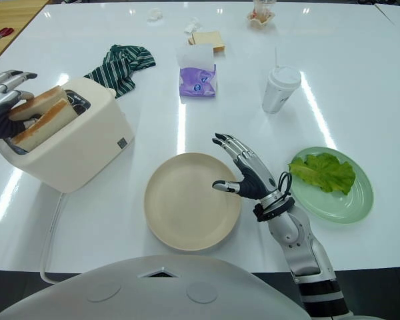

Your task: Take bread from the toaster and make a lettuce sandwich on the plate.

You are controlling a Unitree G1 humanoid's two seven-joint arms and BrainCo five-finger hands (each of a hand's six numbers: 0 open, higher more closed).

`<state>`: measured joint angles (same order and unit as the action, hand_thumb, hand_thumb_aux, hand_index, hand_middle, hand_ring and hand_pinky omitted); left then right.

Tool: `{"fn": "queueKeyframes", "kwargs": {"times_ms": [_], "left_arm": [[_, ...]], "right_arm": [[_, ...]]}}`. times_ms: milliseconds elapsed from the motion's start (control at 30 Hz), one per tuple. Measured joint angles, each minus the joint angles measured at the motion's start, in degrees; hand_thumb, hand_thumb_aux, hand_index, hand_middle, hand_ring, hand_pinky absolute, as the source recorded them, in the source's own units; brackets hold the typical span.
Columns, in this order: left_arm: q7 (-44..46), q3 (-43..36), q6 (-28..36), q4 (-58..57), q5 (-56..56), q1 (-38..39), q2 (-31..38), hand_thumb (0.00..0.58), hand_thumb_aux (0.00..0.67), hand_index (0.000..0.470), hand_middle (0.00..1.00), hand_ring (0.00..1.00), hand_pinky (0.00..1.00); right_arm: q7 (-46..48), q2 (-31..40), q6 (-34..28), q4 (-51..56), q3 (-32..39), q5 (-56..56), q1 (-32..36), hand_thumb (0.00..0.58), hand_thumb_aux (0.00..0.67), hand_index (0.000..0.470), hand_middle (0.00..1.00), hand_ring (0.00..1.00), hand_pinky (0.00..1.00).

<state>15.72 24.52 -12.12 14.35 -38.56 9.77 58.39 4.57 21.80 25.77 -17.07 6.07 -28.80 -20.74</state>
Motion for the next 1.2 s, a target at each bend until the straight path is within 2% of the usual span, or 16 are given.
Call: {"fn": "queueKeyframes", "kwargs": {"times_ms": [33,100,167,200,400,567,633,733,867,967,1033,1200], "left_arm": [[0.02,0.55,0.53,0.46,0.41,-0.14,-0.53,0.580,0.670,0.470,0.00,0.00,0.00],[0.10,1.76,1.90,1.16,1.58,-0.42,-1.28,0.580,0.670,0.470,0.38,0.38,0.38],[0.08,3.23,3.07,1.55,2.80,-1.10,-1.76,0.580,0.670,0.470,0.96,0.96,0.96],[0.00,3.66,3.37,1.55,3.27,-1.41,-1.96,0.580,0.670,0.470,1.00,1.00,1.00],[-2.06,6.98,4.17,1.48,6.70,-5.22,-2.98,0.580,0.670,0.470,1.00,1.00,1.00],[-5.29,8.07,0.78,2.19,8.45,-7.69,-3.06,0.580,0.670,0.470,1.00,1.00,1.00],[-4.84,9.08,-0.05,4.28,12.62,-9.40,-3.12,0.580,0.670,0.470,1.00,1.00,1.00],[-0.02,6.90,2.15,9.39,22.20,-10.35,-4.67,0.580,0.670,0.470,1.00,1.00,1.00],[7.24,-1.22,12.85,19.89,38.19,-10.89,-9.46,0.580,0.670,0.470,1.00,1.00,1.00],[10.97,-11.35,20.70,26.08,46.06,-11.60,-12.63,0.580,0.670,0.470,1.00,1.00,1.00],[13.68,-19.27,24.09,28.73,48.98,-11.21,-14.79,0.580,0.670,0.470,1.00,1.00,1.00],[19.83,-35.91,27.79,27.21,49.36,-11.08,-18.34,0.580,0.670,0.470,1.00,1.00,1.00]], "right_arm": [[0.00,0.01,-0.06,-0.03,-0.01,0.00,-0.11,0.000,0.000,0.000,0.00,0.00,0.00],[0.00,0.01,-0.12,-0.05,-0.02,0.00,-0.16,0.000,0.000,0.000,0.00,0.00,0.00],[0.00,0.01,-0.13,-0.05,-0.04,0.01,-0.15,0.000,0.000,0.000,0.00,0.00,0.00],[0.00,0.01,-0.13,-0.05,-0.04,0.01,-0.15,0.000,0.000,0.000,0.00,0.00,0.00],[-0.14,0.01,-0.11,-0.05,-0.11,0.00,-0.16,0.000,0.000,0.000,0.00,0.00,0.00],[-0.87,-0.02,-0.10,-0.08,-0.82,-0.01,-0.14,0.000,0.000,0.000,0.00,0.00,0.00],[-2.22,-0.01,-0.18,-0.81,-2.88,-0.49,0.01,0.000,0.000,0.000,0.00,0.00,0.00],[-4.10,0.19,-0.14,-2.36,-6.55,-0.71,0.44,0.000,0.000,0.000,0.00,0.00,0.00],[-6.06,2.36,-0.25,-2.60,-12.41,-1.53,1.62,0.000,0.000,0.000,0.00,0.00,0.00],[-6.55,3.97,0.12,-2.31,-15.31,-2.95,0.55,0.000,0.000,0.000,0.00,0.00,0.00],[-6.80,5.48,0.66,-1.34,-17.59,-3.02,-0.15,0.000,0.000,0.000,0.00,0.00,0.00],[-7.94,7.53,1.44,1.30,-20.54,-3.10,-0.77,0.000,0.000,0.000,0.00,0.00,0.00]]}}
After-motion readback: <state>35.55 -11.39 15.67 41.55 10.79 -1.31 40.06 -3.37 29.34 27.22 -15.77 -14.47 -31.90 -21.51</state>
